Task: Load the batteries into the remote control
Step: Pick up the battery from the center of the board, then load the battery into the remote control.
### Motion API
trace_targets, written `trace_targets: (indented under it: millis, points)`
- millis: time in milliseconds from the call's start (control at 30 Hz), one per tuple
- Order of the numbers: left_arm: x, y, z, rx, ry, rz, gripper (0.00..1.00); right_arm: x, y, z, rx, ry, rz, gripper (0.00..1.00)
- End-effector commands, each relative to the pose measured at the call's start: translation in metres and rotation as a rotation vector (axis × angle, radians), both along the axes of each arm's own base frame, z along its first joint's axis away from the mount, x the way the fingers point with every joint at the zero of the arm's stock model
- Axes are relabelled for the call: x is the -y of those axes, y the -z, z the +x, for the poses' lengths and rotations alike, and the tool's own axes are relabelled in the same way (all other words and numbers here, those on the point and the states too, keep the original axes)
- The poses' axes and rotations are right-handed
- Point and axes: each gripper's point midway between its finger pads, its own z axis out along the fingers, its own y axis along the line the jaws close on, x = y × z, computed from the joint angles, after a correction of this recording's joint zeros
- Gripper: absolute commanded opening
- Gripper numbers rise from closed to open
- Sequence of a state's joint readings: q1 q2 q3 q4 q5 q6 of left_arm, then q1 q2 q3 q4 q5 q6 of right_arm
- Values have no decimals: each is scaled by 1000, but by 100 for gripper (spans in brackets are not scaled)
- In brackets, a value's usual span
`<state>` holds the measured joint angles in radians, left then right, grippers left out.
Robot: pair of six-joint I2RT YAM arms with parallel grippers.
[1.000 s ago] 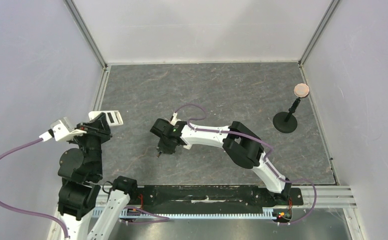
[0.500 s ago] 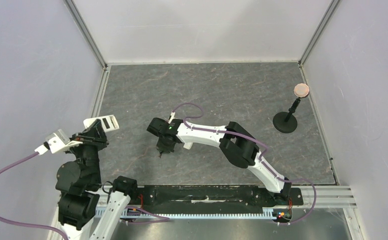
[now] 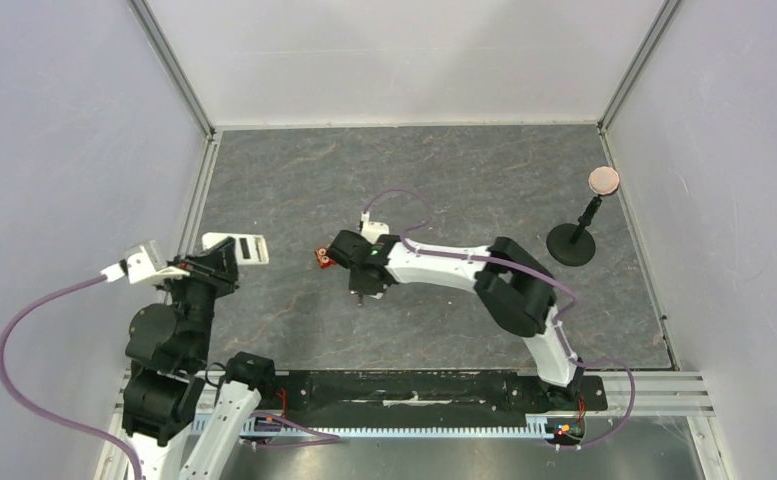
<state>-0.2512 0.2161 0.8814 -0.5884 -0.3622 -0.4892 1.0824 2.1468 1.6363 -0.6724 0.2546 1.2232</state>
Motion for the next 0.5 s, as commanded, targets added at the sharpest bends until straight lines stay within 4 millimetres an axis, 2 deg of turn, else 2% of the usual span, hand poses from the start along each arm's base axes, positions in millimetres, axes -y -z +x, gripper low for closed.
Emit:
trace_targets:
  millis: [0,133,300,467]
  points:
    - [46,14,14,-107,213,-107,2,33,-68,40,271,-82,23,0]
    - [88,33,27,-227,385,-220,2,71,-118,56,433,-136,64,0]
    - [129,55,45,-348,549,-347,2,120,-157,64,561,-175,40,0]
    - [167,71,62,-489,716,-435,2,136,-202,53,746,-349,44,0]
